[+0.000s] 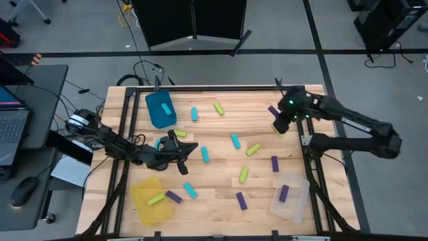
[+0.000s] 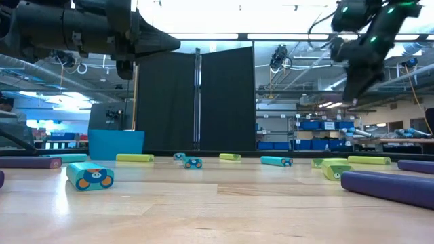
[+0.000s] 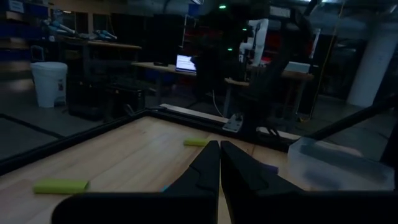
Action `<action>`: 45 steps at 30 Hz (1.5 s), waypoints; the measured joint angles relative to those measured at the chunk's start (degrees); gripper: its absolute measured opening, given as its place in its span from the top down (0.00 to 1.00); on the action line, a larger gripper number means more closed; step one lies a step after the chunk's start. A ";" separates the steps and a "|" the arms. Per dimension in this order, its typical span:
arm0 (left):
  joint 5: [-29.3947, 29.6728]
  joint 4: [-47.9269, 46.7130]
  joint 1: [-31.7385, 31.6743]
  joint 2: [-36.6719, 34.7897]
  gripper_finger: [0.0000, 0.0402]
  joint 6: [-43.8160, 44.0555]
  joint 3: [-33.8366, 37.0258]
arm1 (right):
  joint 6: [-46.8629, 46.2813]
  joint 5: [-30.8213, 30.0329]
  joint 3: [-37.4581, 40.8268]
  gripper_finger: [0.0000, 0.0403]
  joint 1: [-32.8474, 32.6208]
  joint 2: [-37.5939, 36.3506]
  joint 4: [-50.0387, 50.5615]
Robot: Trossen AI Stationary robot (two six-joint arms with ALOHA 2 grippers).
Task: Sort blocks
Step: Put the purple block into the transparent bin
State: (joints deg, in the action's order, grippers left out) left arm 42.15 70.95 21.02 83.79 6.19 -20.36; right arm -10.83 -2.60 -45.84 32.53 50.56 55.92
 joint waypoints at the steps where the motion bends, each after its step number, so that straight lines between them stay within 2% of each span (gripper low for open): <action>1: -0.02 0.08 0.00 0.00 0.94 0.05 0.00 | 0.37 0.92 0.00 0.70 -1.14 -1.55 0.40; 14: 0.42 0.14 0.00 0.00 0.94 1.60 0.00 | -0.92 11.48 -0.02 0.70 -17.25 -19.48 7.29; 21: 0.48 0.14 0.00 0.00 0.94 3.59 0.00 | -5.59 18.04 2.32 0.70 -25.44 -25.41 7.60; 30: 0.52 0.12 0.00 0.00 0.94 4.98 0.00 | -10.63 29.01 12.22 0.70 -36.78 -27.86 -1.57; 36: 0.57 0.03 0.00 0.00 0.94 5.01 0.00 | -16.00 33.77 15.91 0.70 -45.37 -27.84 -5.07; 45: 0.69 -0.02 0.00 0.00 0.94 5.03 0.00 | -27.33 32.71 21.91 0.70 -55.80 -26.58 -12.30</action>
State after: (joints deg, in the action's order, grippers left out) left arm 42.84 70.92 21.02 83.79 11.22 -20.36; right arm -38.16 30.11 -23.94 -23.27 23.98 43.62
